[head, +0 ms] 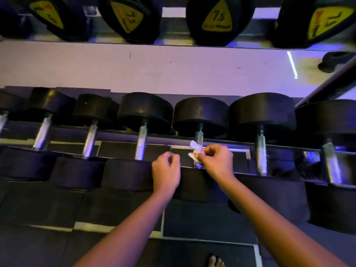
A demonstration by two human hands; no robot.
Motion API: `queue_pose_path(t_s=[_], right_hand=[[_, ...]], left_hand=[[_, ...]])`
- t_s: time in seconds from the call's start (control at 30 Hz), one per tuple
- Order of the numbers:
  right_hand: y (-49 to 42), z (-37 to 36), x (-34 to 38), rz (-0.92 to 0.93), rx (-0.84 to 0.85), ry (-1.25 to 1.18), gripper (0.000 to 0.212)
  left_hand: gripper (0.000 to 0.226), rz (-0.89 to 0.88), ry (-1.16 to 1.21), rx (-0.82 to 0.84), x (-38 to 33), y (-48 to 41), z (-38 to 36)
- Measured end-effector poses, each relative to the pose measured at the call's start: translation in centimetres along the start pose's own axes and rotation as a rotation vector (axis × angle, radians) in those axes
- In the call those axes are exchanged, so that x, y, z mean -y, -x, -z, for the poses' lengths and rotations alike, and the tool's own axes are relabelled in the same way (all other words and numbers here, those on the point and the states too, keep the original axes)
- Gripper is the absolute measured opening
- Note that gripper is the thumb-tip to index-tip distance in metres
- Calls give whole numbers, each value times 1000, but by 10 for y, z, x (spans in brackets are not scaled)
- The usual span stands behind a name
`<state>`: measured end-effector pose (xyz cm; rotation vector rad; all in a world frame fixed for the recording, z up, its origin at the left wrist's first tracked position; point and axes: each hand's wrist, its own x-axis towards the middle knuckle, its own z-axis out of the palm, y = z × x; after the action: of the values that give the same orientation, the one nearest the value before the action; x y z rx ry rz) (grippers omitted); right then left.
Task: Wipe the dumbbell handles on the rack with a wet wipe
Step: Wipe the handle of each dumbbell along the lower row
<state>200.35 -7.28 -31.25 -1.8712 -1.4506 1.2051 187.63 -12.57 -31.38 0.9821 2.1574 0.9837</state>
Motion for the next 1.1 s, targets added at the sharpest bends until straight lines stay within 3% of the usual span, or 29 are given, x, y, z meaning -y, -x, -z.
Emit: queue_pose_path(t_s=[0.17,0.37,0.63,0.77,0.9,1.1], right_hand=[[-2,19,-23,54,56,68,9],[-20,8,-23,-100,91,89,7],[-62,-6,-13,15,-113,-84,8],[-81,-18,-4,-3,-76,42,12],[-84,-14,-4,-34,29,211,1],[-52,-9,-27,-69,291,291,47]], left_hand=[[22,79,-52,-10,9,17,-34],[26,12,-194,-24,7,24,-40],[46,-146,-200,23,12,24,-40],[47,-211,-222,83,12,23,-38],[36,-180,-187,52,12,22,-37],[42,-172,-202,62,10,21,-36]])
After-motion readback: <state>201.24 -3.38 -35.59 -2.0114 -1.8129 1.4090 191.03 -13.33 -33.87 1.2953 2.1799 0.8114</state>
